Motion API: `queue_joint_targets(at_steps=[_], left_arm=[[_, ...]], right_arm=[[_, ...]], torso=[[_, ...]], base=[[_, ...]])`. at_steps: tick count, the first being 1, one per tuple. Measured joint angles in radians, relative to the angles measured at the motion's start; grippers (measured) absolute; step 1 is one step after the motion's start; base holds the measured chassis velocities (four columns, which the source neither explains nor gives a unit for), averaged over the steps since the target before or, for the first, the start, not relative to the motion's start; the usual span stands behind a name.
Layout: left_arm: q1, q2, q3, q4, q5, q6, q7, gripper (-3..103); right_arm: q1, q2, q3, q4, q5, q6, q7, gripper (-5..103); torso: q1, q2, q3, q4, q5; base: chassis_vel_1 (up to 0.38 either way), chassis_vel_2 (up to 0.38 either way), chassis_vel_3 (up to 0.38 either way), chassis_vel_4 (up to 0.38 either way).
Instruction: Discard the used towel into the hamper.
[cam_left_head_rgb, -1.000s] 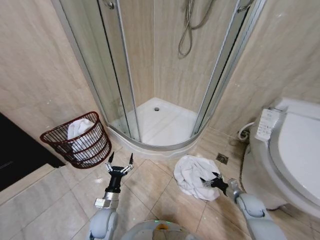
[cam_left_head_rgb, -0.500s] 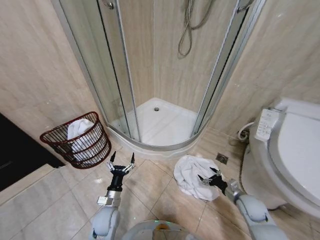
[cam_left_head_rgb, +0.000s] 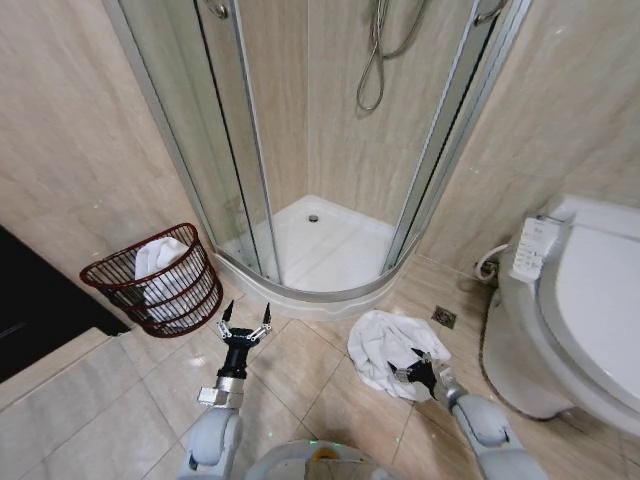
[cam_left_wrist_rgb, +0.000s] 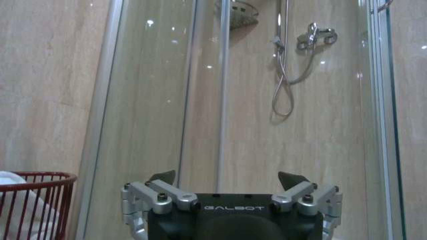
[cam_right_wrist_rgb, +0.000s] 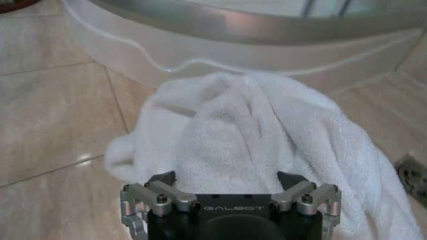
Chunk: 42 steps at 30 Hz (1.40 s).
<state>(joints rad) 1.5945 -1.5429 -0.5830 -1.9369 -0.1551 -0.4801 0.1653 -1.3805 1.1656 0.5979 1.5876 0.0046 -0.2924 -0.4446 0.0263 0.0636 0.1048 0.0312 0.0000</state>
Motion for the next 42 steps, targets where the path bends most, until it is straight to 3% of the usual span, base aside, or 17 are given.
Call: queue_joint_targets(at_steps=[14, 15, 17, 19, 20, 23, 24, 30, 32, 38, 42], left_arm=[[-0.002, 0.009, -0.004, -0.003, -0.003, 0.004, 0.005, 100], [-0.005, 0.009, -0.003, -0.002, -0.003, 0.005, 0.007, 100], [-0.008, 0.009, -0.003, -0.002, -0.002, 0.007, 0.010, 100], [-0.010, 0.008, -0.003, -0.003, -0.002, 0.013, 0.012, 100], [-0.010, 0.008, -0.003, -0.003, -0.002, 0.013, 0.012, 100], [-0.010, 0.008, -0.003, -0.006, -0.002, 0.017, 0.012, 100], [-0.010, 0.008, -0.003, -0.006, -0.002, 0.017, 0.012, 100], [-0.009, 0.006, -0.004, -0.007, -0.002, 0.018, 0.012, 100], [-0.008, 0.006, -0.004, -0.006, -0.002, 0.018, 0.013, 100], [-0.012, 0.005, -0.004, -0.007, -0.002, 0.019, 0.016, 100], [-0.013, 0.005, -0.003, -0.008, -0.002, 0.019, 0.016, 100]], right_arm=[[0.072, 0.015, 0.011, -0.130, 0.046, 0.036, -0.024, 100], [0.078, 0.017, 0.011, -0.139, 0.050, 0.042, -0.022, 90], [0.082, 0.018, 0.011, -0.145, 0.051, 0.044, -0.021, 90], [0.087, 0.021, 0.011, -0.154, 0.055, 0.047, -0.016, 79], [0.087, 0.021, 0.011, -0.154, 0.055, 0.047, -0.016, 79], [0.094, 0.022, 0.011, -0.168, 0.055, 0.051, -0.013, 63], [0.094, 0.022, 0.011, -0.168, 0.055, 0.051, -0.013, 63], [0.109, 0.026, 0.011, -0.190, 0.060, 0.053, 0.011, 36], [0.110, 0.026, 0.011, -0.193, 0.060, 0.053, 0.013, 36], [0.104, 0.028, 0.015, -0.189, 0.073, 0.055, 0.018, 12], [0.095, 0.029, 0.020, -0.175, 0.086, 0.062, 0.033, 7]], torso=[[0.000, 0.000, 0.000, -0.0001, -0.0001], [0.000, 0.000, 0.000, -0.0001, 0.0000], [0.000, 0.000, 0.000, -0.0001, 0.0000], [0.000, 0.000, 0.000, -0.0001, -0.0001], [0.000, 0.000, 0.000, -0.0001, -0.0001], [0.000, 0.000, 0.000, -0.0001, -0.0001], [0.000, 0.000, 0.000, -0.0001, -0.0001], [0.000, 0.000, 0.000, 0.0000, 0.0000], [0.000, 0.000, 0.000, 0.0000, 0.0000], [0.000, 0.000, 0.000, 0.0000, 0.0001], [0.000, 0.000, 0.000, 0.0000, 0.0001]], base=[[0.000, 0.000, 0.000, 0.000], [0.000, 0.000, 0.000, 0.000], [0.000, 0.000, 0.000, 0.000], [0.000, 0.000, 0.000, 0.000], [0.000, 0.000, 0.000, 0.000], [0.000, 0.000, 0.000, 0.000], [0.000, 0.000, 0.000, 0.000], [0.000, 0.000, 0.000, 0.000], [0.000, 0.000, 0.000, 0.000], [0.000, 0.000, 0.000, 0.000], [0.000, 0.000, 0.000, 0.000]])
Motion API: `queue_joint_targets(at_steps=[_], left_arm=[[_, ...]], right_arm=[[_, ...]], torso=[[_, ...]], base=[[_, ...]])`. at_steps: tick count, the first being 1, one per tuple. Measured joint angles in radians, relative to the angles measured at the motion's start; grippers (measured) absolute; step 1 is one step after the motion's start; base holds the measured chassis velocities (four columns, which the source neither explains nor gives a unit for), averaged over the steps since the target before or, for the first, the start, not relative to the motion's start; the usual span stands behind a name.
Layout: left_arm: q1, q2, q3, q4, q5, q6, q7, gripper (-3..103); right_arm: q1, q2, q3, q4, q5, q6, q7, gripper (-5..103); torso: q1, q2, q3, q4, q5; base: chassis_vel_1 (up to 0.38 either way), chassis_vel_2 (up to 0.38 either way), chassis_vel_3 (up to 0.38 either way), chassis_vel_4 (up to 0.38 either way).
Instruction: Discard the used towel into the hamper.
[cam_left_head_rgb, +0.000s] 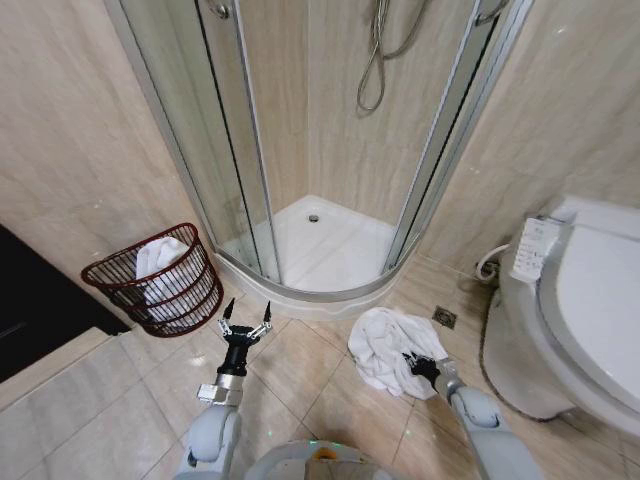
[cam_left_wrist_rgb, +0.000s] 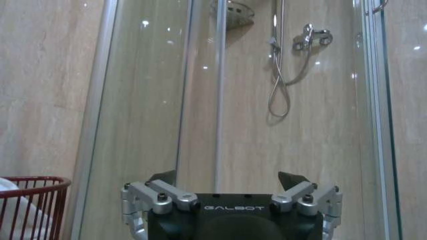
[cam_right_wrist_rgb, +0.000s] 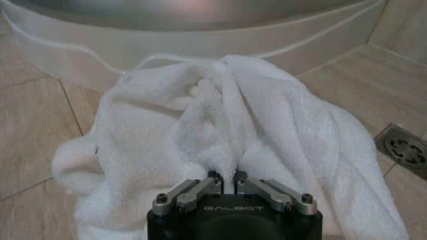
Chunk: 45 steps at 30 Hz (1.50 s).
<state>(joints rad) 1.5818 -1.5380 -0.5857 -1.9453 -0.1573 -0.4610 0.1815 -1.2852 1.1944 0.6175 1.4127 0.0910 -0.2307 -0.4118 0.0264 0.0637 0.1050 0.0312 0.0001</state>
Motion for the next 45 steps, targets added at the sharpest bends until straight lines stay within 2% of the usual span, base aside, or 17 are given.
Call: queue_joint_targets(at_steps=[8, 17, 20, 22, 27, 33, 35, 43, 45], left_arm=[[0.002, -0.003, 0.004, 0.000, 0.000, 0.000, 0.003, 100], [0.001, -0.001, 0.006, -0.001, 0.000, -0.003, 0.006, 100], [-0.001, -0.003, 0.009, -0.003, -0.001, -0.003, 0.006, 100], [-0.002, -0.003, 0.009, -0.003, -0.001, -0.003, 0.006, 100], [-0.003, -0.004, 0.009, 0.003, -0.005, -0.003, 0.005, 100], [-0.007, -0.004, 0.007, 0.006, -0.013, -0.004, 0.004, 100], [-0.008, -0.003, 0.006, 0.006, -0.014, -0.004, 0.004, 100], [-0.014, -0.002, 0.006, 0.008, -0.036, -0.004, 0.004, 100], [-0.014, -0.001, 0.005, 0.009, -0.040, -0.004, 0.004, 100]], right_arm=[[-0.026, 0.005, 0.013, 0.038, 0.029, 0.027, 0.048, 7], [-0.069, 0.015, 0.052, 0.130, 0.035, 0.133, 0.124, 7], [-0.098, 0.026, 0.081, 0.190, 0.024, 0.196, 0.154, 7], [-0.103, 0.027, 0.085, 0.203, 0.027, 0.200, 0.158, 7], [-0.150, 0.065, 0.149, 0.370, 0.085, 0.225, 0.195, 7], [-0.189, 0.083, 0.200, 0.575, 0.162, 0.196, 0.230, 7], [-0.191, 0.083, 0.205, 0.594, 0.168, 0.190, 0.233, 7], [-0.172, 0.056, 0.255, 0.818, 0.227, 0.057, 0.320, 7], [-0.166, 0.052, 0.255, 0.842, 0.232, 0.044, 0.336, 7]], torso=[[0.000, 0.000, 0.000, -0.0001, 0.0001], [0.000, 0.000, 0.000, 0.0000, -0.0002], [0.000, 0.000, 0.000, 0.0000, 0.0000], [0.000, 0.000, 0.000, 0.0000, -0.0001], [0.000, 0.000, 0.000, 0.0000, -0.0001], [0.000, 0.000, 0.000, 0.0000, -0.0002], [0.000, 0.000, 0.000, 0.0000, -0.0002], [0.000, 0.000, 0.000, 0.0000, -0.0003], [0.000, 0.000, 0.000, 0.0000, -0.0001]], base=[[0.000, 0.000, 0.000, 0.000], [0.000, 0.000, 0.000, 0.000], [0.000, 0.000, 0.000, 0.000], [0.000, 0.000, 0.000, 0.000], [0.000, 0.000, 0.000, 0.000], [0.000, 0.000, 0.000, 0.000], [0.000, 0.000, 0.000, 0.000], [0.000, 0.000, 0.000, 0.000], [0.000, 0.000, 0.000, 0.000]])
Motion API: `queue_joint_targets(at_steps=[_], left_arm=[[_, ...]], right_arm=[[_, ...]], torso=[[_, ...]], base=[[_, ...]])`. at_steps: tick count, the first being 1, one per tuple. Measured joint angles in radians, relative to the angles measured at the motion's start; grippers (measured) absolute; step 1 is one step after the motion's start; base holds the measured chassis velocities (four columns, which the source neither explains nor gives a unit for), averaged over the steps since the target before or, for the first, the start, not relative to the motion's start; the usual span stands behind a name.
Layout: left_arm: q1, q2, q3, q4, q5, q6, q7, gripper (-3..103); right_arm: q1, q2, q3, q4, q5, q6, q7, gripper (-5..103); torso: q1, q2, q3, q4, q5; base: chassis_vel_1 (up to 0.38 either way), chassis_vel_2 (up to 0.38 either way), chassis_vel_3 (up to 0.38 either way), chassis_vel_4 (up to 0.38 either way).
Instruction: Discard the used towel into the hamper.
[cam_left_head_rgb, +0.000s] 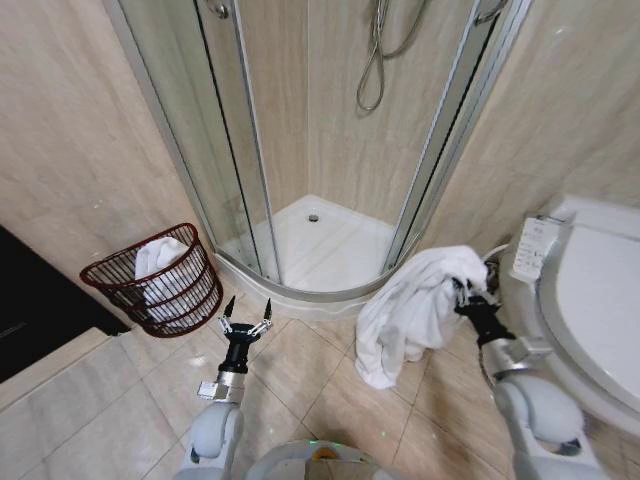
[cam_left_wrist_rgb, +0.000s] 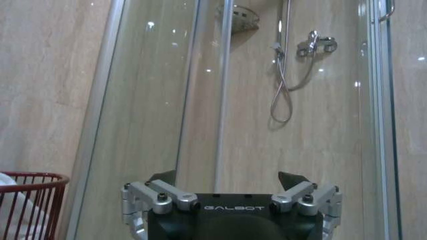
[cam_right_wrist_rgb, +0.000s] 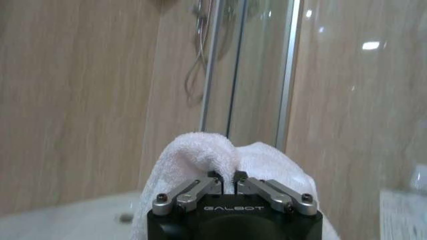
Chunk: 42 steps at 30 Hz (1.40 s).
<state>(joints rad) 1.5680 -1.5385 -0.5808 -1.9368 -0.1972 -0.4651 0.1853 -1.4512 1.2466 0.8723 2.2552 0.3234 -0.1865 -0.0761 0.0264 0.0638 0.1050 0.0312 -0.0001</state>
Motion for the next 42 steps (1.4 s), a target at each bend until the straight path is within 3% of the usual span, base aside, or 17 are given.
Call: queue_joint_targets(at_steps=[15, 42], left_arm=[[-0.010, 0.005, -0.017, -0.007, -0.034, 0.006, -0.007, 100], [0.036, 0.011, -0.035, -0.033, -0.004, 0.007, 0.035, 100]], right_arm=[[0.004, 0.027, -0.012, 0.083, -0.005, -0.040, 0.028, 7], [-0.062, 0.096, -0.068, 0.157, -0.104, 0.010, 0.006, 7]], torso=[[0.000, 0.000, 0.000, -0.0001, 0.0000], [0.000, 0.000, 0.000, 0.0000, 0.0000]], base=[[0.000, 0.000, 0.000, 0.000], [0.015, 0.018, 0.020, 0.018]])
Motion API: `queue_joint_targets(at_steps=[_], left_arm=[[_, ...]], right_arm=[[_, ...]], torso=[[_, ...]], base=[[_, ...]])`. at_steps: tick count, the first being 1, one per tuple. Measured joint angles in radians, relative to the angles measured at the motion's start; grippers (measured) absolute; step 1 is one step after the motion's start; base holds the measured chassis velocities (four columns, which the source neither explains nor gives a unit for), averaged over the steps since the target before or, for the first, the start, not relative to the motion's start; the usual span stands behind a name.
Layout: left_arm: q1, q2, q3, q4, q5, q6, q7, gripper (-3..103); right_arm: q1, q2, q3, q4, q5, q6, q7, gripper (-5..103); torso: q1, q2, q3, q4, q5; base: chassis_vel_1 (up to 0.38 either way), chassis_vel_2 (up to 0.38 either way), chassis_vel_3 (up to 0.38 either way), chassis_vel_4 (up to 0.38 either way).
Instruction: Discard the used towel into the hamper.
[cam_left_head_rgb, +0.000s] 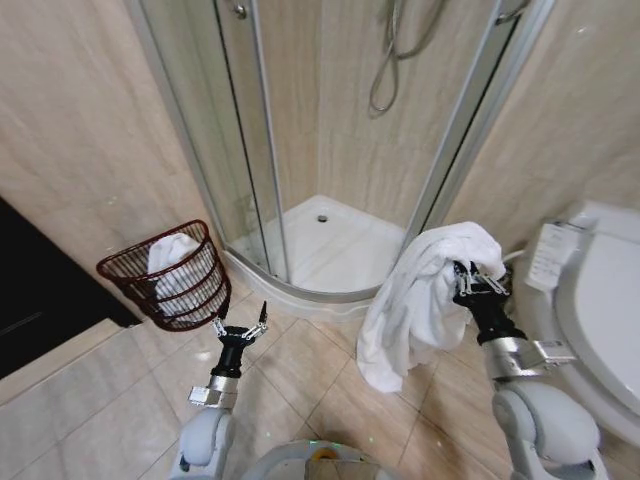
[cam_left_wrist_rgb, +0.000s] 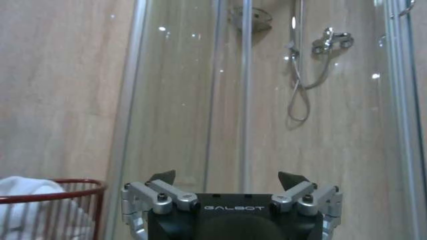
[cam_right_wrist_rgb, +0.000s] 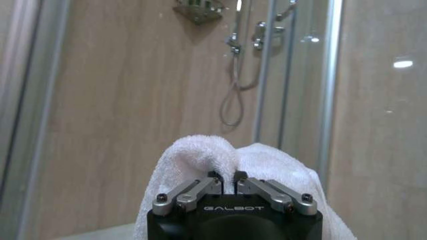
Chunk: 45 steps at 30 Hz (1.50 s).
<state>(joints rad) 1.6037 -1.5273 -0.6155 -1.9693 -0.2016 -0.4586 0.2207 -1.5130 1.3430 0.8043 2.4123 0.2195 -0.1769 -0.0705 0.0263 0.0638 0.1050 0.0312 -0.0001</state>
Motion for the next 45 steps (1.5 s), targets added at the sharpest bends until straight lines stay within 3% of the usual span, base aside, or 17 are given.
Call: queue_joint_targets(at_steps=[16, 45], left_arm=[[-0.017, -0.001, 0.002, 0.012, 0.001, -0.002, 0.009, 100], [-0.012, -0.015, 0.005, 0.016, 0.022, -0.007, 0.014, 100]], right_arm=[[-0.028, 0.025, -0.029, 0.025, -0.077, 0.035, -0.031, 7], [-0.037, 0.018, -0.023, 0.026, -0.060, 0.045, -0.042, 7]], torso=[[0.000, 0.000, 0.000, 0.0000, -0.0001], [0.000, 0.000, 0.000, -0.0001, 0.0001]], base=[[0.113, 0.100, 0.098, 0.105], [0.124, 0.127, 0.123, 0.118]])
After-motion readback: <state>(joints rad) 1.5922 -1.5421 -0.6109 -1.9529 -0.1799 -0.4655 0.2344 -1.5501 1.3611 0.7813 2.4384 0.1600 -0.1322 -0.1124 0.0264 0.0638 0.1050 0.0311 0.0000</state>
